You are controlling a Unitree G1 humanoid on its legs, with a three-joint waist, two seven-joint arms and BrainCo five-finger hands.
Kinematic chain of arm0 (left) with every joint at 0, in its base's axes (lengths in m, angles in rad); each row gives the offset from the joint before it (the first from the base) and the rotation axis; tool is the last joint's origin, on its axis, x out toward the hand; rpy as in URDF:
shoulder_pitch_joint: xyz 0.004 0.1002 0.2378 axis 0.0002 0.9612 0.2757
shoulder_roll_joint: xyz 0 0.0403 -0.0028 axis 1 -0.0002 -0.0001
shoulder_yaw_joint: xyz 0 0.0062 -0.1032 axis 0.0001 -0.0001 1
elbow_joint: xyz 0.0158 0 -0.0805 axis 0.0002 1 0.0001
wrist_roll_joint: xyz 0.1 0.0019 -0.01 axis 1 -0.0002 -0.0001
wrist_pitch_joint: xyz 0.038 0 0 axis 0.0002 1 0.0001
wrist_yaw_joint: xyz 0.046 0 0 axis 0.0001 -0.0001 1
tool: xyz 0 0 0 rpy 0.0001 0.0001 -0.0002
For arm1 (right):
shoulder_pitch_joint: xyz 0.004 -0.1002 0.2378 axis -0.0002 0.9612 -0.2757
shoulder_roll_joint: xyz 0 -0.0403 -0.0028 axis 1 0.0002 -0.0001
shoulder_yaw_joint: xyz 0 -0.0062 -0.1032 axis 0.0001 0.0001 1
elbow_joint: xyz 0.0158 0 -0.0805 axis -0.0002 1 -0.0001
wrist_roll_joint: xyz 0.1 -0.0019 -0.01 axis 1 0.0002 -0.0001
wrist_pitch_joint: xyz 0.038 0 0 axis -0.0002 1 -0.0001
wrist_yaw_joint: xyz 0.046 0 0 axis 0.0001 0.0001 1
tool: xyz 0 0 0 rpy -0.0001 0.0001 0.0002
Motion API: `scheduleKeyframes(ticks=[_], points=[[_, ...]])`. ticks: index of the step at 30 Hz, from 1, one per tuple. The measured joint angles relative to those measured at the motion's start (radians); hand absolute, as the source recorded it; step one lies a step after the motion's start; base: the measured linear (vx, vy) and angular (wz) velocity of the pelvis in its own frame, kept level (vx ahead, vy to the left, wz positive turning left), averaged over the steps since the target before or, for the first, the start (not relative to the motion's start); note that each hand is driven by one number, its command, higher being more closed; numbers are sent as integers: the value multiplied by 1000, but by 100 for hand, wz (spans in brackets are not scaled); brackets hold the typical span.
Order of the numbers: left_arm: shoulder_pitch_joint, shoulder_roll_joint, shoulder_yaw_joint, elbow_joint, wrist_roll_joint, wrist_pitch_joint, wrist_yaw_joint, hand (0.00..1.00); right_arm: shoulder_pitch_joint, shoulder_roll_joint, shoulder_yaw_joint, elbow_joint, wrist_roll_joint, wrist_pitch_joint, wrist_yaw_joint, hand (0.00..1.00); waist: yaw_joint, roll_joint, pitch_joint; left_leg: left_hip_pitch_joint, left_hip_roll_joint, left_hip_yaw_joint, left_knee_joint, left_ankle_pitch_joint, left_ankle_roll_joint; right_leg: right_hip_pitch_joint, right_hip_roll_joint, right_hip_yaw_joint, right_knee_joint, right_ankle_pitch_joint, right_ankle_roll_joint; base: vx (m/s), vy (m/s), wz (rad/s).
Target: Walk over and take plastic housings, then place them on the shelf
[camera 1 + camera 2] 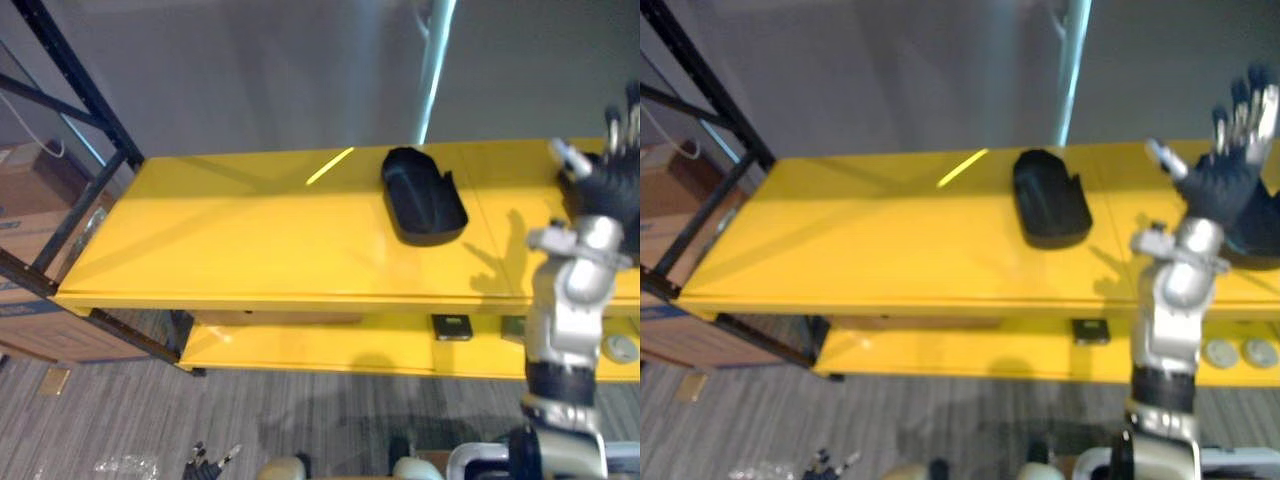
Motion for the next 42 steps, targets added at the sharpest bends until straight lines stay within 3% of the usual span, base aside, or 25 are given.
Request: scheduleKeyframes(ticks=[4,7,11,18,24,29,33,36,40,42], points=[[11,-28,19,-61,0,-25,15,0,306,106,-40,-29,58,0,52,0,-51,-22,-10,6,2,38,-2,-18,1,-5,6,31,-19,7,2,52,29,-21],[14,-68,40,-159,-12,-56,47,0,504,197,-35,-30,116,1,93,0,-58,-33,-14,13,3,59,-2,-31,2,-4,8,50,-30,11,7,53,47,-25],[14,-84,17,-285,-14,-89,87,0,619,274,-10,-30,132,-1,91,0,-83,-56,-27,19,1,87,2,-44,4,-5,7,67,-34,17,11,33,47,-13],[40,-76,-24,-457,-18,-87,145,0,607,284,52,-29,123,-27,37,0,-71,-89,-46,18,-4,85,5,-54,5,-2,1,65,-38,18,13,3,5,0],[54,-48,-100,-685,-16,-83,104,0,598,271,56,-13,125,-29,-22,0,-73,-72,-28,-4,2,89,50,-87,7,-2,1,67,-45,19,18,3,10,-3],[67,-29,-155,-701,-20,-65,105,0,580,243,71,34,130,-27,-82,0,-73,-61,-14,-59,21,123,136,-132,8,-42,13,100,-40,25,26,1,31,-20],[88,3,-309,-700,-55,-41,105,0,594,237,69,53,147,-24,-129,0,-75,-62,-9,-54,55,206,217,-181,8,-71,41,182,-6,26,27,-24,44,-57],[-17,73,-524,-699,-47,-31,36,0,615,233,53,52,164,-24,-128,0,-119,-67,-1,-37,66,289,254,-216,10,-88,57,268,4,38,37,-111,55,-81],[-248,72,-637,-694,-37,-37,11,0,691,226,32,49,174,-54,-101,0,-202,-74,2,-14,62,379,267,-238,17,-118,68,358,9,51,46,-95,70,-72],[-317,69,-645,-694,-38,-37,12,0,720,225,24,46,179,-64,-81,0,-227,-74,3,-14,59,405,273,-243,18,-142,73,394,16,58,49,-22,54,-58]])
